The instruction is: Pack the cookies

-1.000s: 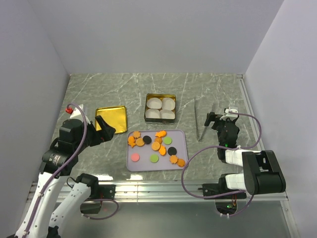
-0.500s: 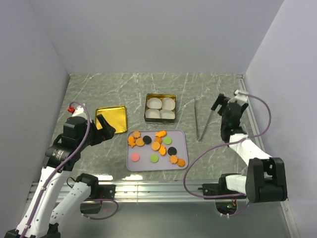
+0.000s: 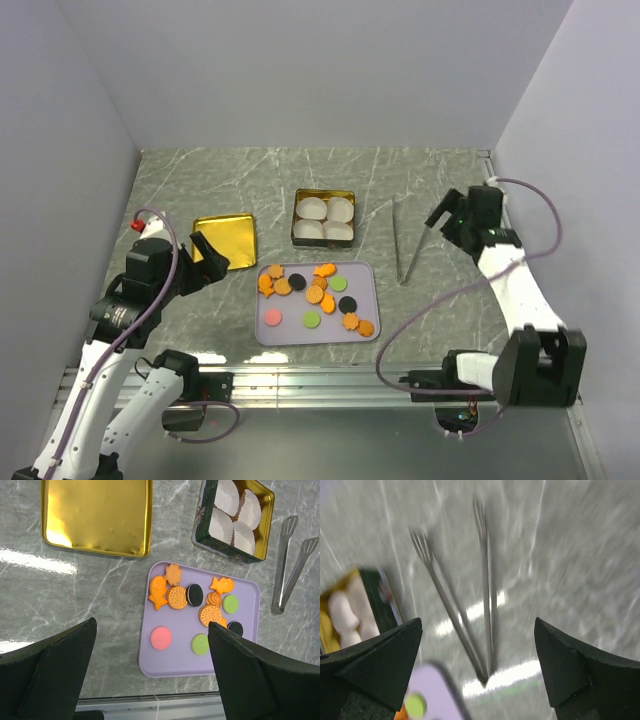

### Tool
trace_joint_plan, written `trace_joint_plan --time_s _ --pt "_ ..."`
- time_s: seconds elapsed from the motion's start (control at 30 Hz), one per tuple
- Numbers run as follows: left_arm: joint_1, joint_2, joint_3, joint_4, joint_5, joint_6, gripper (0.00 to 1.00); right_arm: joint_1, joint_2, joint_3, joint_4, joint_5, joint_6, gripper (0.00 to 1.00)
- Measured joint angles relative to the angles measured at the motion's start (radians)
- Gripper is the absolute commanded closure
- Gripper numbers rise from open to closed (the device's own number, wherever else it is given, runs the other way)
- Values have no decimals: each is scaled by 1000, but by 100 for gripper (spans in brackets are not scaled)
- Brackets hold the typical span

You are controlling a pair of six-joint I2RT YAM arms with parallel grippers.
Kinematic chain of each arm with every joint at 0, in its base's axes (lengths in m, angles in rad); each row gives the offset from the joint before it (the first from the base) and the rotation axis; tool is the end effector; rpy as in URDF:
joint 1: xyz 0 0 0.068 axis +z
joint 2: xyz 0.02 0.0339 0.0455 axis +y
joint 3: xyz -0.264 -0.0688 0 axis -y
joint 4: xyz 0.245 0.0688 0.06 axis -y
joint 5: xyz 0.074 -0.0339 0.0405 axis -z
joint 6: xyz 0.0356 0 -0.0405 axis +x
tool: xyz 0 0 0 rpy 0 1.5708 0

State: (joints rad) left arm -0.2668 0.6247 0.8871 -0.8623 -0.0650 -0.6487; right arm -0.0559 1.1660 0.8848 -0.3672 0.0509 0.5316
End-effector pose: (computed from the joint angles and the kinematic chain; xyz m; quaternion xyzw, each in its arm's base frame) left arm 0.1138 -0.0287 0.3276 -0.1827 0.8651 -0.1803 0.4310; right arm 0.2549 -0.0161 0.2797 0.2700 0.8536 0.0827 0.4377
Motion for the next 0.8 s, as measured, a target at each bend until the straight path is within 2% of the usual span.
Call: trace_joint_plan --time_s 0.17,0.3,0.6,0.8 --pt "2 -13 0 -1 -4 0 1 83 205 37 -191 -92 -13 0" --pt "2 -16 0 -2 -4 0 1 139 262 18 -294 -131 -48 0" --pt "2 -19 0 -4 -5 0 1 257 435 127 -357 -127 -100 0" --pt "2 -19 0 -4 -11 -1 1 279 547 236 -363 -95 -111 1"
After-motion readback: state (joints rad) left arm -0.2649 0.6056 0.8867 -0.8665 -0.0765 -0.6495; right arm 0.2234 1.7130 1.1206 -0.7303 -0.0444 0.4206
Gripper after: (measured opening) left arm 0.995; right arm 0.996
